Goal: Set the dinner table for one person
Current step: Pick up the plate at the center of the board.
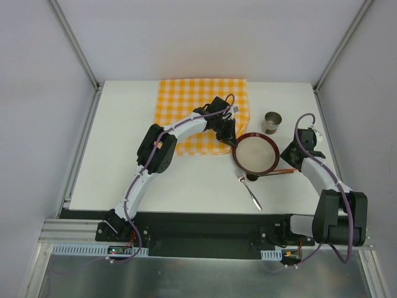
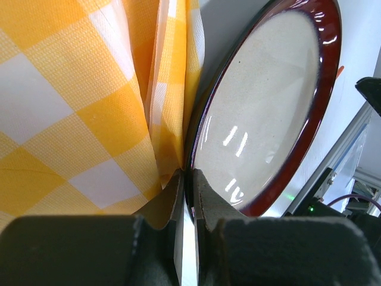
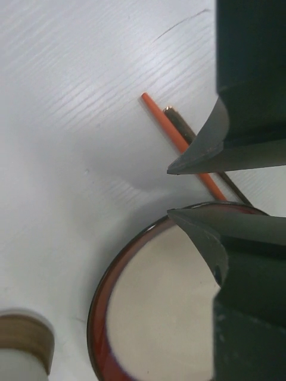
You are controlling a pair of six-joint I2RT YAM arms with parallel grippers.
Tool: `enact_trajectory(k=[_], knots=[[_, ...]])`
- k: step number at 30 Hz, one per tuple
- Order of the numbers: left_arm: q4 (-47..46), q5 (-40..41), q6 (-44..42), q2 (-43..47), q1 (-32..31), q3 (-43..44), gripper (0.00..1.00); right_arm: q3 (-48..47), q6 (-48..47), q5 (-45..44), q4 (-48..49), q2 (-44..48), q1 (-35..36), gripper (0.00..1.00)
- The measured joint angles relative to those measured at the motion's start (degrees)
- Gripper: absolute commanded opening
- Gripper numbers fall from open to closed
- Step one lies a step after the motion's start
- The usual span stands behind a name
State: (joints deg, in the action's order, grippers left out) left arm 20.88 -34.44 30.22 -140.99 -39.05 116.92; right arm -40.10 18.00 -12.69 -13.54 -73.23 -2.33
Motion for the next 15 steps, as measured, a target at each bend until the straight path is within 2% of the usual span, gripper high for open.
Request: enact_trajectory(k=[10, 15], knots=[[0.0, 0.0, 0.0, 0.0, 0.0, -0.1, 0.0, 5.7, 1.6, 9.7, 10.0, 0.3, -0.8, 0.38], [0.0, 0.0, 0.0, 0.0, 0.0, -0.1, 0.0, 8.4, 1.9, 12.5, 12.1, 0.3, -1.0, 0.38]])
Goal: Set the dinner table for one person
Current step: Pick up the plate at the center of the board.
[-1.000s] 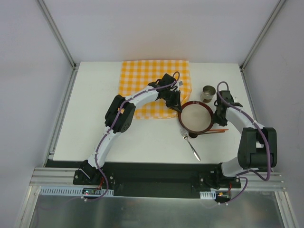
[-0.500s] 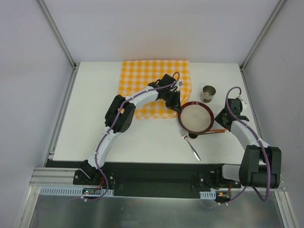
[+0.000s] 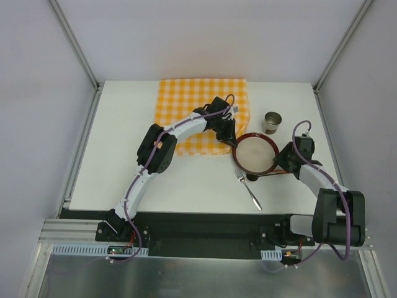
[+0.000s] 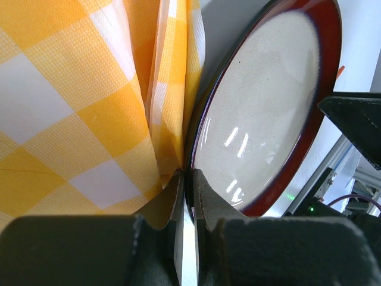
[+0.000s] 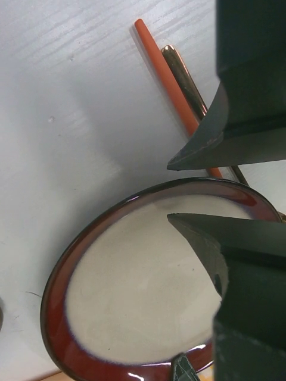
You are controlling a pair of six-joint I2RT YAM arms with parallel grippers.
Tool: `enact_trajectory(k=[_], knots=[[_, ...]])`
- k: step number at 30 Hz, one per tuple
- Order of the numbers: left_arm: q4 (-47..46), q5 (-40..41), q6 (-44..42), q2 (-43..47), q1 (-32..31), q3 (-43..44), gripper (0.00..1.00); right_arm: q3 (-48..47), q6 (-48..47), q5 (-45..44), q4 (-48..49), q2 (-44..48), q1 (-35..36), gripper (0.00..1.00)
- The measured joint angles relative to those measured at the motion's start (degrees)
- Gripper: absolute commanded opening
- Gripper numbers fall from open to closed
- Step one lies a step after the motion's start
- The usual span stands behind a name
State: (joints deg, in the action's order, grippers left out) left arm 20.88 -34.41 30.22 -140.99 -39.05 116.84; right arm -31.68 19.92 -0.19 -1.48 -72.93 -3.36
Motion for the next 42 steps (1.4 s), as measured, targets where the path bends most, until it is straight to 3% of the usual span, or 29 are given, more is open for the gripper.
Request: enact_trajectory(k=[6, 12, 13, 14, 27, 42], knots=[[0.0, 0.0, 0.0, 0.0, 0.0, 0.0, 0.0, 1.3, 0.0, 1.2, 1.7, 0.0, -0.3, 0.34], [0.0, 0.1, 0.0, 0.0, 0.0, 0.0, 0.0, 1.6, 0.1, 2.4, 2.9, -1.9, -0.3, 0.15], [0.0, 0.3, 0.0, 0.0, 0.0, 0.0, 0.0, 1.6, 0.2, 2.6, 3.0, -2.2, -0.5, 0.04], [0.1, 0.4, 0.0, 0.0, 0.1, 0.0, 0.0, 1.6, 0.2, 2.9, 3.3, -2.5, -0.6, 0.01], [0.8, 1.5, 0.1, 0.0, 0.7, 0.0, 0.0, 1.4, 0.1, 5.1, 4.2, -3.0, -1.0, 0.01], [-0.1, -1.1, 0.2, 0.0, -0.2, 0.0, 0.0, -2.8, -3.8, 0.8, -7.3, 5.5, -0.6, 0.01]])
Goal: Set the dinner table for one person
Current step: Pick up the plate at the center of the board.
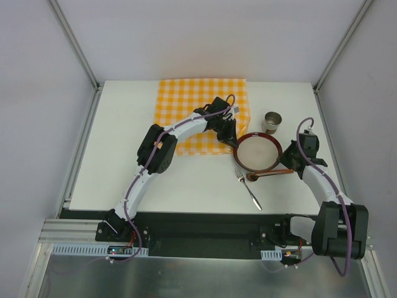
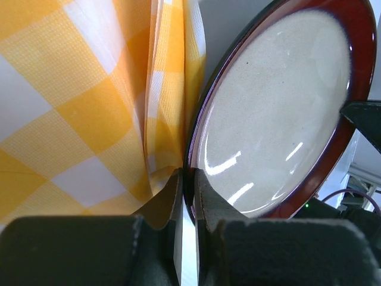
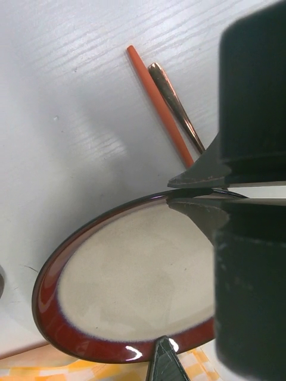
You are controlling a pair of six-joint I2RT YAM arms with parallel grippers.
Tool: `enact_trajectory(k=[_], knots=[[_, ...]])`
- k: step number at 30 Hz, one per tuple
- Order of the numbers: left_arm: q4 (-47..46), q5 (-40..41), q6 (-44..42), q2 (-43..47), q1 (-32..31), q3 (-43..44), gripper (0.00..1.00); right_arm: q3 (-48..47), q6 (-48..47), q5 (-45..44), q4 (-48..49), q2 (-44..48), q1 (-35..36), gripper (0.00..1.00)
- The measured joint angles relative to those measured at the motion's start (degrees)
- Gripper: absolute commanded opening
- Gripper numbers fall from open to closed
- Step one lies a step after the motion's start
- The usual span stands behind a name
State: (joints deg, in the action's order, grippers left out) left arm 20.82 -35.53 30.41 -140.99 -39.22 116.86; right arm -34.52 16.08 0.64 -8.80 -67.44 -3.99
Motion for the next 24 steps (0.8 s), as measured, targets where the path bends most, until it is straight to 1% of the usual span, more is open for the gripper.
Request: enact_trajectory(k=[11, 24], knots=[[-0.1, -1.5, 0.0, 0.0, -0.2, 1.2, 0.0, -3.0, -1.6, -1.7, -5.4, 3.7, 0.3, 0.01], [0.7, 0.2, -1.1, 1.8, -0.5, 1.7, 0.0, -6.0, -2.7, -2.7, -8.1, 3.8, 1.0, 0.01]])
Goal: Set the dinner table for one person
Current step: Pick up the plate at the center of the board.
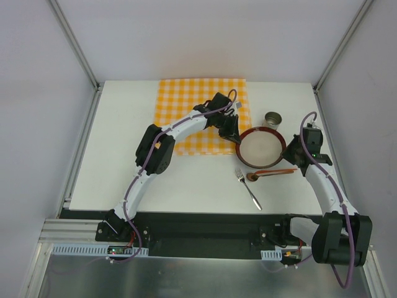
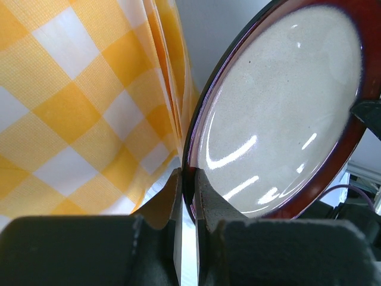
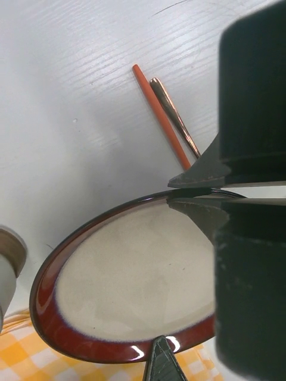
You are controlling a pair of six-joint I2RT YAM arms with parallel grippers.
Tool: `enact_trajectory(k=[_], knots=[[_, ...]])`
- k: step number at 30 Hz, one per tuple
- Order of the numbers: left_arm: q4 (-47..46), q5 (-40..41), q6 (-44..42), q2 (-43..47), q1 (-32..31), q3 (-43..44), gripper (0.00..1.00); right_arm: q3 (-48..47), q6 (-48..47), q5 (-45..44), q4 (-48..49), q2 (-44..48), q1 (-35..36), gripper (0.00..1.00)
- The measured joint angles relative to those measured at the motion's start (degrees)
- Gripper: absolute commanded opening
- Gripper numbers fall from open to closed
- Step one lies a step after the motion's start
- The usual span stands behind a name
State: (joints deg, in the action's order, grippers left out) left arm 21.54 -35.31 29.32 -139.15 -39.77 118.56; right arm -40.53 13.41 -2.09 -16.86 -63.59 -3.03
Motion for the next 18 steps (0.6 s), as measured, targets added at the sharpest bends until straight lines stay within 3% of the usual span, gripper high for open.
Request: enact_trajectory(k=[9, 18], knots=[[0.2, 2.4, -0.2, 2.4, 0.0, -0.5, 0.0, -3.7, -0.9, -0.1, -1.1, -1.2, 0.5, 0.01], [0.4, 6.5, -0.6, 6.3, 1.0, -4.9, 0.0, -9.6, -1.9, 0.0, -2.6, -9.0, 3.8, 0.01]])
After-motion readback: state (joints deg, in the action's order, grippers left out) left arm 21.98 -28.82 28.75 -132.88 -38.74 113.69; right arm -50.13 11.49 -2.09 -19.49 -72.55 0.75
